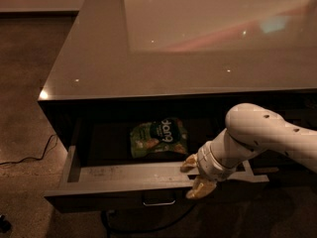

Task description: Open top drawer

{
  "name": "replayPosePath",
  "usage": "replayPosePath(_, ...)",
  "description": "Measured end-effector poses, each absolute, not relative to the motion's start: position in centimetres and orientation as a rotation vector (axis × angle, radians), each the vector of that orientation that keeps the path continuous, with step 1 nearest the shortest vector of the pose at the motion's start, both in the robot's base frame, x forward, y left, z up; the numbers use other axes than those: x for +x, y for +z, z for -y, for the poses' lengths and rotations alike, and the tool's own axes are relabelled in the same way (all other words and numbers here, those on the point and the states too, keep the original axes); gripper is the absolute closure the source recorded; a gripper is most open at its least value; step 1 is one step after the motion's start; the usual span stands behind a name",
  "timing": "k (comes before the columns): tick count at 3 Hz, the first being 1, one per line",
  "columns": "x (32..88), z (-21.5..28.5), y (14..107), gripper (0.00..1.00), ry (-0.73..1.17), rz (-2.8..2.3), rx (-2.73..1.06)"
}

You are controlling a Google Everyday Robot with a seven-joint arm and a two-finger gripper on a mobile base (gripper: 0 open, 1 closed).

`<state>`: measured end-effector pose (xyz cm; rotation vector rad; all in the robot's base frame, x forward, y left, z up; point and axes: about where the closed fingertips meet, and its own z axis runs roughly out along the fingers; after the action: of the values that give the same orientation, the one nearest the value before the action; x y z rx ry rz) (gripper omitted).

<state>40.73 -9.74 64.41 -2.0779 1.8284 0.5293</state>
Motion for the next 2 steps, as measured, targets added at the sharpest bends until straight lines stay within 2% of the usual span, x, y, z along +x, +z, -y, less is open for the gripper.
replayPosePath(1,40.72,9.74,64.41,0.00,0.529,-1.828,-2.078)
replayPosePath(2,40.72,9.74,64.41,0.00,0.529,-1.828,-2.078)
